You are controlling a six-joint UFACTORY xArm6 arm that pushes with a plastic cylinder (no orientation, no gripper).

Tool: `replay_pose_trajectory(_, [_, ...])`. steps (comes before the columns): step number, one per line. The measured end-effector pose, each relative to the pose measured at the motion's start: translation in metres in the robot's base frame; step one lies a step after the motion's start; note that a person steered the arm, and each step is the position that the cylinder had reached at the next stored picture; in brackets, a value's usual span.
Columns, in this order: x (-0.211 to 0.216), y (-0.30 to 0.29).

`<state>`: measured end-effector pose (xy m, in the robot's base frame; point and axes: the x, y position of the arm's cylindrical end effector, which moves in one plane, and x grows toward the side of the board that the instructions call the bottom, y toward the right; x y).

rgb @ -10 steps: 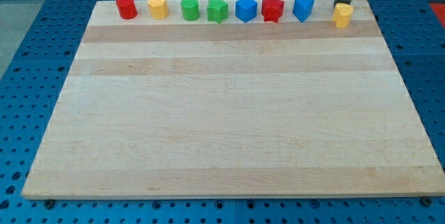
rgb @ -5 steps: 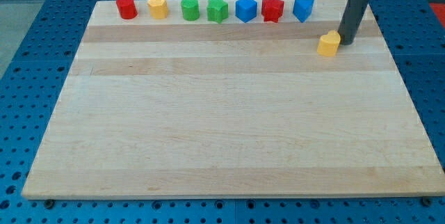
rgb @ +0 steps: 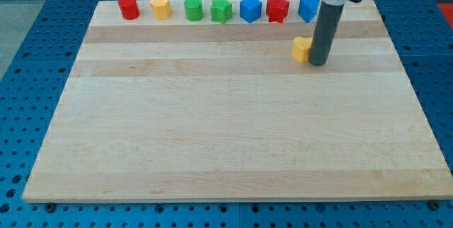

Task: Move the yellow heart below to the red circle

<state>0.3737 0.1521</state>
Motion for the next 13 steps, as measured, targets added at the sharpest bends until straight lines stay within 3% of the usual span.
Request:
replay_pose_trajectory(6, [-0.039,-0.058])
replay_pose_trajectory(13, [-0.080,-0.266])
